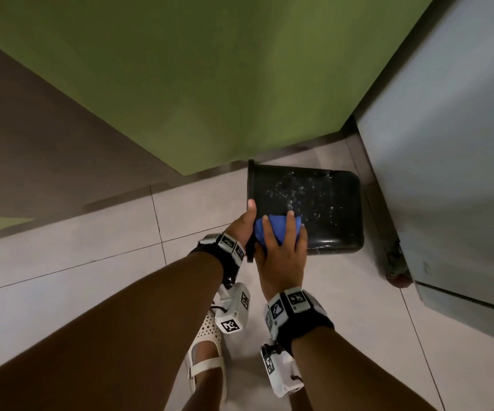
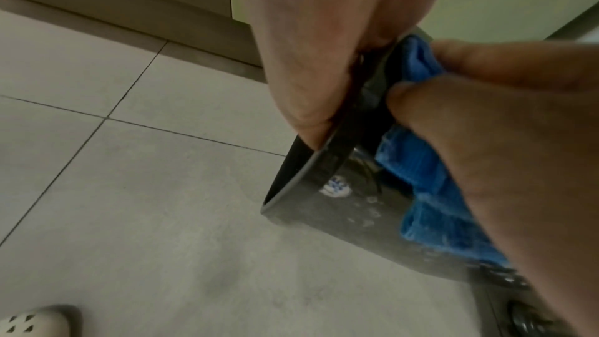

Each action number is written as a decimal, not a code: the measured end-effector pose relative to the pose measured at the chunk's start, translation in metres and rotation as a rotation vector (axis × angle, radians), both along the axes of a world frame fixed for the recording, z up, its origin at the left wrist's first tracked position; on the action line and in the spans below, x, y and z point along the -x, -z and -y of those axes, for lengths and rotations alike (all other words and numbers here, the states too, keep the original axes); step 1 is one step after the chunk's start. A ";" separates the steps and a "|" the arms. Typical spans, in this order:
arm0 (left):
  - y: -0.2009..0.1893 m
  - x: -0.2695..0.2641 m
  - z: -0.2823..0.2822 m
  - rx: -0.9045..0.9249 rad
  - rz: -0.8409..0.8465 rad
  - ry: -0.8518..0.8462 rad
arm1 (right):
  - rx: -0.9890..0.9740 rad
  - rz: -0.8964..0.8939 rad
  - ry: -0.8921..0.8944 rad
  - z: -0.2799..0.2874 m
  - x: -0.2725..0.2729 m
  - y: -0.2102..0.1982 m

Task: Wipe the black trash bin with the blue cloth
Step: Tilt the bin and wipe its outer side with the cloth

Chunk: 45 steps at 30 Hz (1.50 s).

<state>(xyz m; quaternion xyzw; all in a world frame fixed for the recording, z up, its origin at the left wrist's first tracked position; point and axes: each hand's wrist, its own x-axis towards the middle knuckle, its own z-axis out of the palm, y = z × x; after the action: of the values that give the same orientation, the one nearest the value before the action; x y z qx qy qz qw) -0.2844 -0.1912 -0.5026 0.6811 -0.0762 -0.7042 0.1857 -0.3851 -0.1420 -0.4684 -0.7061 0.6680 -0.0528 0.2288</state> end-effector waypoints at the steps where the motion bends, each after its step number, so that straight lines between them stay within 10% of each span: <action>1: 0.003 0.000 -0.001 0.023 0.010 -0.015 | 0.036 -0.025 0.002 0.000 -0.001 0.002; 14: -0.045 0.027 0.009 0.191 0.357 -0.105 | 0.139 -0.076 -0.142 0.009 0.011 0.027; 29: -0.054 0.032 0.020 0.176 0.372 -0.089 | 0.201 0.012 0.290 0.033 0.079 0.039; 39: -0.050 0.027 0.023 0.159 0.482 -0.017 | 0.265 0.149 -0.270 0.018 0.043 0.040; 45: -0.050 0.027 0.022 0.176 0.512 0.057 | 0.064 0.227 0.287 0.046 0.091 0.026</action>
<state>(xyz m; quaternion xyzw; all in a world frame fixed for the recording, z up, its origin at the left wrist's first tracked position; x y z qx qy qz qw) -0.3111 -0.2129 -0.4530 0.8157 -0.2004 -0.5048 0.1990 -0.4766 -0.1876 -0.4940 -0.6000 0.7298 -0.1854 0.2704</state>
